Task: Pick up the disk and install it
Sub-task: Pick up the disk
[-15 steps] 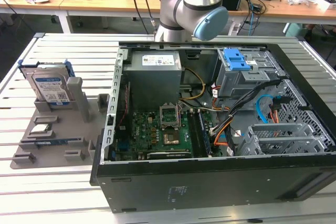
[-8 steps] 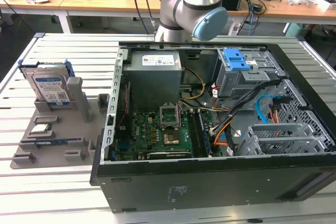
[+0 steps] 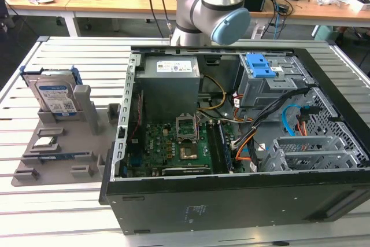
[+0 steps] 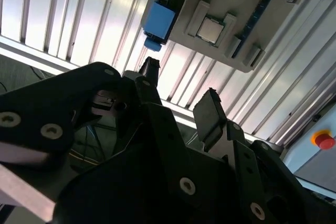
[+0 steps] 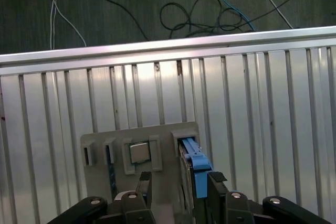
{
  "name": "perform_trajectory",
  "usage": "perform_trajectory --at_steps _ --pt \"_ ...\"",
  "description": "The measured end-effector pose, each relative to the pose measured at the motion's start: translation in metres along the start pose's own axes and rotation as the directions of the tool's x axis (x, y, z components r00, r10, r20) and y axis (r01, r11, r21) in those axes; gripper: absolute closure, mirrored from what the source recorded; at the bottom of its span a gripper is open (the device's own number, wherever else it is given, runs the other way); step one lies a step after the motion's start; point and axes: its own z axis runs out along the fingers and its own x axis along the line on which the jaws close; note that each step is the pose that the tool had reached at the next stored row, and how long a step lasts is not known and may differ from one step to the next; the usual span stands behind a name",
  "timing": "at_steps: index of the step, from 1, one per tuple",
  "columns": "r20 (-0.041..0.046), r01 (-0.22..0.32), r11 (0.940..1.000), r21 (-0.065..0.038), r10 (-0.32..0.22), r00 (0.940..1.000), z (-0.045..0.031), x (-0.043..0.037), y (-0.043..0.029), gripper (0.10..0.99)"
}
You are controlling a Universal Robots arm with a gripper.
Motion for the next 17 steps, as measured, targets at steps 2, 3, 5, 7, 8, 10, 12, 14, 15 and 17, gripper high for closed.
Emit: perform_trajectory --at_steps 2,3,5,7,8,10,12,14,15,17 --pt "-0.0001 0.0 1.0 0.0 0.0 1.0 0.0 -0.0042 -0.002 0.545" --pt "-0.0001 0.0 1.0 0.0 0.0 1.0 0.0001 -0.0065 -0.0032 0.545" --pt "-0.0001 0.0 1.0 0.0 0.0 1.0 0.0001 -0.0089 -0.0047 0.545" --pt "0.0 0.0 1.0 0.0 0.0 1.0 0.0003 -0.0134 -0.0077 0.545" --pt "-0.0001 0.0 1.0 0.0 0.0 1.0 0.0003 -0.0162 -0.0096 0.545" --pt "-0.0001 0.0 1.0 0.0 0.0 1.0 0.0004 -0.0187 -0.0116 0.545" --pt "0.0 0.0 1.0 0.0 0.0 1.0 0.0005 -0.0213 -0.014 0.545" --pt "-0.0001 0.0 1.0 0.0 0.0 1.0 0.0005 -0.023 -0.0159 0.545" --pt "0.0 0.0 1.0 0.0 0.0 1.0 0.0005 -0.0236 -0.0166 0.545" --pt "-0.0001 0.0 1.0 0.0 0.0 1.0 0.0007 -0.0251 -0.0187 0.545"
